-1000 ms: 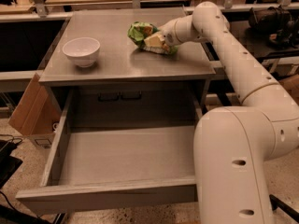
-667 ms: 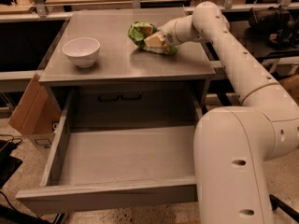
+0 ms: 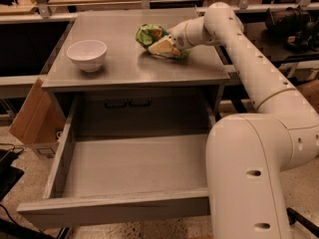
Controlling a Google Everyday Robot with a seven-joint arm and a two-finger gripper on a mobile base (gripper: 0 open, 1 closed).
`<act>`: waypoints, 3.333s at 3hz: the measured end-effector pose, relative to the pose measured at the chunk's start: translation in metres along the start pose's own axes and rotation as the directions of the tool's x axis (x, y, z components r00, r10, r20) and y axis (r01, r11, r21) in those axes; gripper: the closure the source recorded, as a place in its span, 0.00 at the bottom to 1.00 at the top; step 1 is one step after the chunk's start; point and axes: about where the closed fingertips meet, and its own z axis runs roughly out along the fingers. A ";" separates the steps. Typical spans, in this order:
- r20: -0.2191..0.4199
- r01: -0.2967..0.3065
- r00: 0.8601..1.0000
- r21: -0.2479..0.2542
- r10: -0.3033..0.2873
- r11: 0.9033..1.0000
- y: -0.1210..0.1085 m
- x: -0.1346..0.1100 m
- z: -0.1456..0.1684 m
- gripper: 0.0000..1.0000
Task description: Place green rice chip bag into top drawer
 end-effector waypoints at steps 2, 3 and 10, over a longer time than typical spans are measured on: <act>-0.002 -0.001 1.000 -0.008 0.001 1.000 0.003 0.002 0.005 0.17; -0.004 -0.002 1.000 -0.013 0.002 1.000 0.006 0.002 0.009 0.40; 0.000 -0.003 1.000 -0.029 0.003 1.000 0.008 -0.003 0.004 1.00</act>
Offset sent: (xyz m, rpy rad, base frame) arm 0.0001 0.0016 -0.0014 0.0000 0.0019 0.0019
